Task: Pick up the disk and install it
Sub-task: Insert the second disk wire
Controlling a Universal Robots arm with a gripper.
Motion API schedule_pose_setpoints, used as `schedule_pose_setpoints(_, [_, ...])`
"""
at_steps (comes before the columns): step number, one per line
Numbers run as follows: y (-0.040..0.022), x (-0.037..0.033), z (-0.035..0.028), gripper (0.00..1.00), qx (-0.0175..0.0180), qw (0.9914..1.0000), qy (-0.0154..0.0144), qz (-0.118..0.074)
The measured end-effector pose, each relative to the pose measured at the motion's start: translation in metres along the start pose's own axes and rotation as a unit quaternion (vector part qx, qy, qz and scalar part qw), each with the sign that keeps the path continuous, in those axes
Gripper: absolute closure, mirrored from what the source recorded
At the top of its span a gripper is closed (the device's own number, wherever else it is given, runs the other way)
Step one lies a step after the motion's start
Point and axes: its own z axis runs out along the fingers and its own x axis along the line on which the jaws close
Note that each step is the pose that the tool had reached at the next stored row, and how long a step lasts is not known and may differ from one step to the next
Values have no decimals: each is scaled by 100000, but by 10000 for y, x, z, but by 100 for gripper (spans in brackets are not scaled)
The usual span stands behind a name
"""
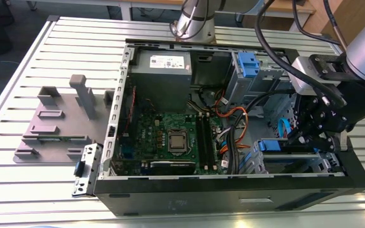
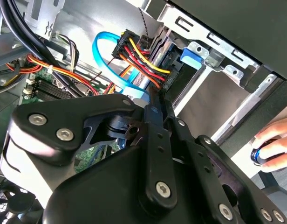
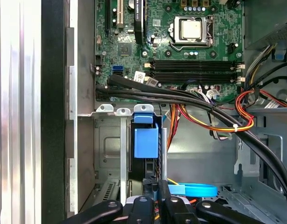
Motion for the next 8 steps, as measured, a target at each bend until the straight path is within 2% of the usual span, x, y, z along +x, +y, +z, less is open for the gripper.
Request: schedule_pose_setpoints(8, [0,3,13,84,-1,100000,-10,0])
